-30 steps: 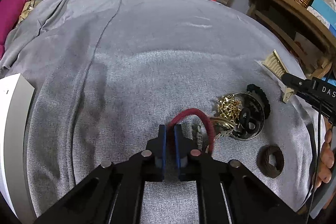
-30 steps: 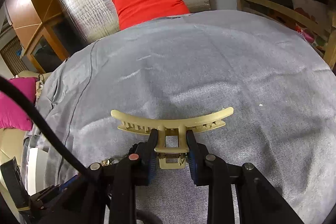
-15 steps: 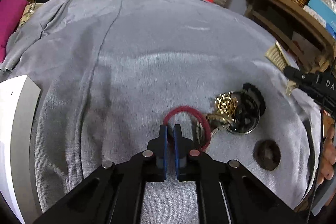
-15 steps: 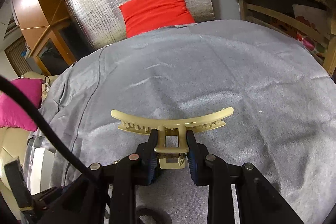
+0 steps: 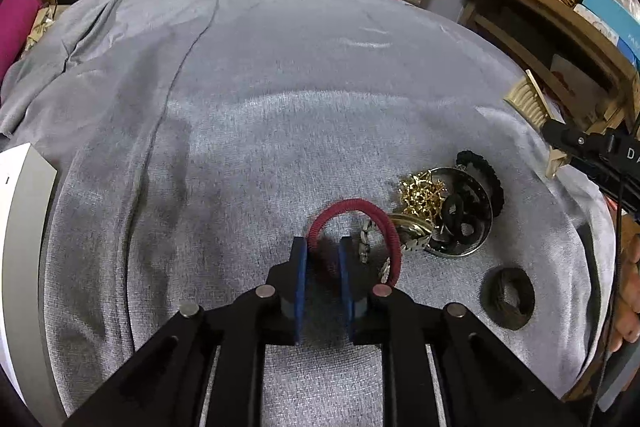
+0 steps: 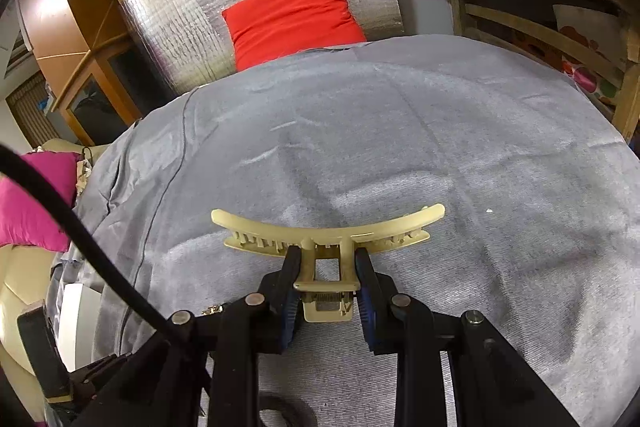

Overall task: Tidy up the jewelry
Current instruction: 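Grasp the red hair tie with the left gripper while the right gripper holds the claw clip, then carry the claw clip with the right gripper into the white box tray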

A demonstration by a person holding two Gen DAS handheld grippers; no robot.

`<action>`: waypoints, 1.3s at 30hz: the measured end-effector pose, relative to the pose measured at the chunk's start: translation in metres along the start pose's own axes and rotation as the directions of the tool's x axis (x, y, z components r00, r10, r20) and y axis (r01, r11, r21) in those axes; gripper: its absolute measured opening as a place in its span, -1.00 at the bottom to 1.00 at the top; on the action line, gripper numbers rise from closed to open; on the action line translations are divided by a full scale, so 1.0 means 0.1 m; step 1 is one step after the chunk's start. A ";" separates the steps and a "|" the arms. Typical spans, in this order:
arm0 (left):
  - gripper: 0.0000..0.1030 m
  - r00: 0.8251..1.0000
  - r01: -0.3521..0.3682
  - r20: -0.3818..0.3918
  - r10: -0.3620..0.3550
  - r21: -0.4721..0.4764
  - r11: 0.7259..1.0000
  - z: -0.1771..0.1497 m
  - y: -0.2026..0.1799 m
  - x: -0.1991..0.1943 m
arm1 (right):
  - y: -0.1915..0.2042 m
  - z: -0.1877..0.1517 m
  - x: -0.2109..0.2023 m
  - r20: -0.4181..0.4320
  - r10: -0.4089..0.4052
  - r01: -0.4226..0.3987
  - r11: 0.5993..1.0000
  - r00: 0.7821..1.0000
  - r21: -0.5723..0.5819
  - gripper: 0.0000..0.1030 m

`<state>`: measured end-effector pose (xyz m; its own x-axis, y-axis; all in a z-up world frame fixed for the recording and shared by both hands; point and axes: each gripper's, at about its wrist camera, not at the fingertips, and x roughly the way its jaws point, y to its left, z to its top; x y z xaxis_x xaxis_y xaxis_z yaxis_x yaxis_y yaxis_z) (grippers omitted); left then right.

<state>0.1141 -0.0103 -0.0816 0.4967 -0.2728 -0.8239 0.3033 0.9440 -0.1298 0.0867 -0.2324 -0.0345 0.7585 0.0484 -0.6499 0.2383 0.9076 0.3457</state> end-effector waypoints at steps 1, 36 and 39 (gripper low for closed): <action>-0.70 1.000 -0.008 -0.004 0.008 0.000 1.000 0.00 -0.01 0.00 | -0.01 0.00 0.00 -0.001 0.001 -0.001 1.000 1.000 0.002 -0.46; -0.90 0.908 -0.281 0.266 0.325 -0.192 0.940 -0.17 0.69 -1.23 | 0.75 -0.22 -0.06 0.016 0.101 -0.098 0.986 0.995 -0.136 -0.46; -0.90 0.887 -0.315 0.269 0.375 -0.239 0.918 -0.26 0.90 -1.39 | 0.93 -0.29 -0.09 0.018 0.124 -0.119 0.980 0.992 -0.159 -0.46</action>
<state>0.0512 0.1174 0.0073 0.7731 0.0617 -0.6313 -0.0724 0.9973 0.0089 0.0847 -0.1363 -0.0165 0.7931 0.1527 -0.5896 0.0463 0.9501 0.3084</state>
